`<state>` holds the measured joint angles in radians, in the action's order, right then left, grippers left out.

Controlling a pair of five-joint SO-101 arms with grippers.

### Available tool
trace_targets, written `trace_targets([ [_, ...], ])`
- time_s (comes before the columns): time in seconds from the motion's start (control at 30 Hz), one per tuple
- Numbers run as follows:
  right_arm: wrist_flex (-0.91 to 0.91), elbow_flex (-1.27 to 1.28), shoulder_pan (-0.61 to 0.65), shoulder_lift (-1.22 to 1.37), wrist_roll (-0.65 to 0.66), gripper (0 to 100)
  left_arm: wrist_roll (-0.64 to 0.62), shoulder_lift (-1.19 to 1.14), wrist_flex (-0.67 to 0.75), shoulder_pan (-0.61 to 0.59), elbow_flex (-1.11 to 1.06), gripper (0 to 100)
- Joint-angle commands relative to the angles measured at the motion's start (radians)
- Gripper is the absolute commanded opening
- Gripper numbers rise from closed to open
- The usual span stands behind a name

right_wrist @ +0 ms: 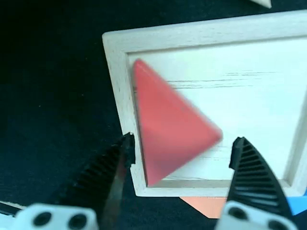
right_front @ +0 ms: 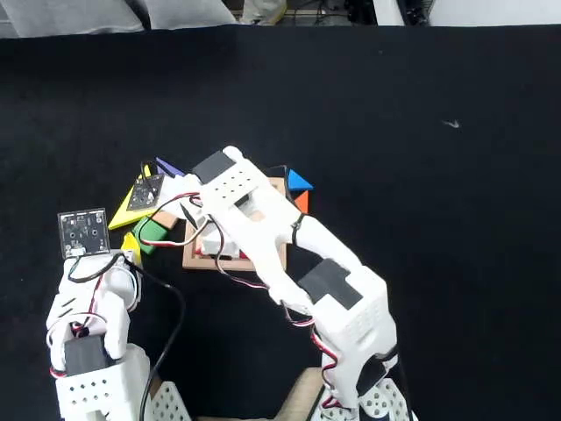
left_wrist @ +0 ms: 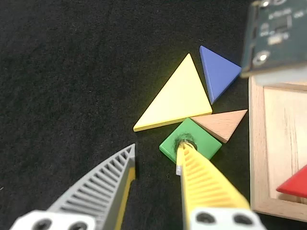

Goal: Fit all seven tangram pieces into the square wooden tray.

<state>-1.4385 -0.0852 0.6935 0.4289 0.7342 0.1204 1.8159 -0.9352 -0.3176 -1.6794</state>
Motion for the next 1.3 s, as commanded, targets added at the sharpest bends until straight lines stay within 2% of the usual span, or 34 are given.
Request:
trace_targets([
  [0.0, -0.011, -0.047, 0.017, -0.004, -0.005, 31.4, 0.0, 0.008, 0.0, 0.004, -0.019, 15],
  [0.17, -0.012, -0.045, 0.009, -0.012, -0.005, 31.2, 0.0, 0.008, 0.0, 0.004, -0.019, 15],
  [0.3, -0.026, -0.114, -0.061, -0.042, 0.015, 29.6, 0.0, 0.008, 0.0, 0.004, -0.019, 15],
  [0.37, -0.025, -0.162, -0.109, -0.05, 0.009, 22.9, 0.0, 0.008, -0.002, 0.004, -0.019, 15],
  [0.5, 0.005, -0.193, -0.152, -0.025, 0.008, 0.6, 0.0, 0.008, 0.0, 0.004, -0.019, 15],
  [0.6, 0.029, -0.193, -0.163, 0.031, 0.008, 4.8, 0.0, 0.008, 0.0, 0.005, -0.019, 15],
  [0.77, 0.121, -0.206, -0.178, 0.122, 0.005, 0.9, 0.0, 0.008, -0.002, 0.004, -0.019, 15],
  [0.83, 0.144, -0.222, -0.184, 0.134, -0.04, 1.3, 0.0, 0.008, -0.002, 0.004, -0.019, 15],
  [1.27, 0.147, -0.266, -0.19, 0.214, -0.069, 1.1, 0.0, 0.008, 0.0, 0.008, -0.019, 15],
])
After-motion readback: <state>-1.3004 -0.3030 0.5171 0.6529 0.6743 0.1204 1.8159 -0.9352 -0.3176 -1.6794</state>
